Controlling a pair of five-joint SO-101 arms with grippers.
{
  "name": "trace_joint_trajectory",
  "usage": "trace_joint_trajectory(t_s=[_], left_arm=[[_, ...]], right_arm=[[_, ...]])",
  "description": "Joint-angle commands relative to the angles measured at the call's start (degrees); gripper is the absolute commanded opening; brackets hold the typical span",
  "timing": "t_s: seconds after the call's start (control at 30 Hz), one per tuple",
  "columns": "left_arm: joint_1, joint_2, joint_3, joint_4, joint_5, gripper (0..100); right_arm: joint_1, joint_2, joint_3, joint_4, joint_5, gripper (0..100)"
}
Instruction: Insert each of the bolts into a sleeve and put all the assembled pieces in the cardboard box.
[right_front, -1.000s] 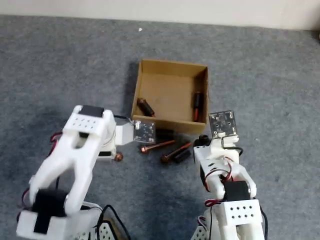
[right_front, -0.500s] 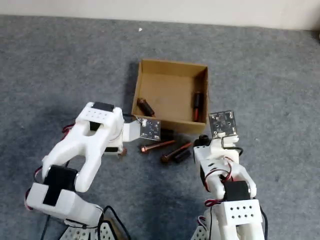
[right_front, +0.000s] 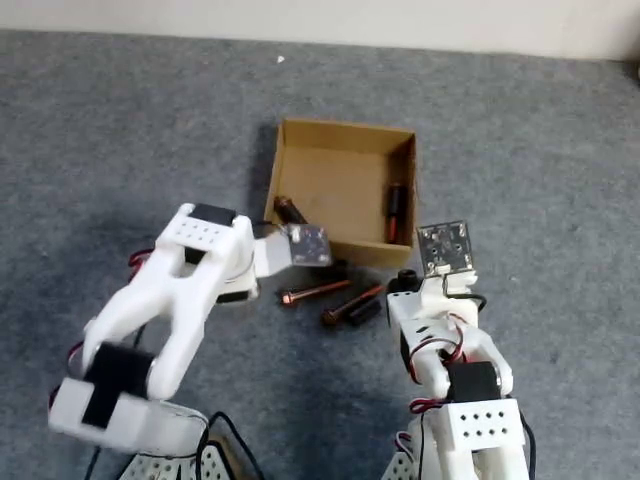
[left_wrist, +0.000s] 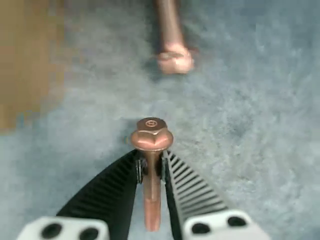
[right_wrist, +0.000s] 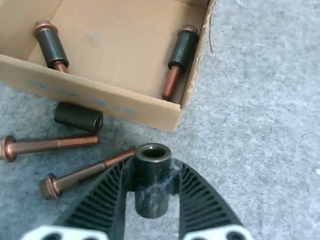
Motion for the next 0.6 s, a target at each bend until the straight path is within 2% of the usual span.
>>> trace_joint_trajectory(t_s=[0.0, 0.3, 0.57], left_arm=[[0.75, -12.97, 2.24, 0.62, 8.97, 1], [0.57, -35.21, 10.24, 0.53, 25.85, 1], [0.66, -50.24, 14.02, 0.53, 48.18, 1]], right_arm=[[0.57, -1.10, -0.40, -1.71, -0.09, 0.5], [0.57, -1.10, -0.40, -1.71, -0.09, 0.5], [0.57, -1.10, -0.40, -1.71, -0.09, 0.5]])
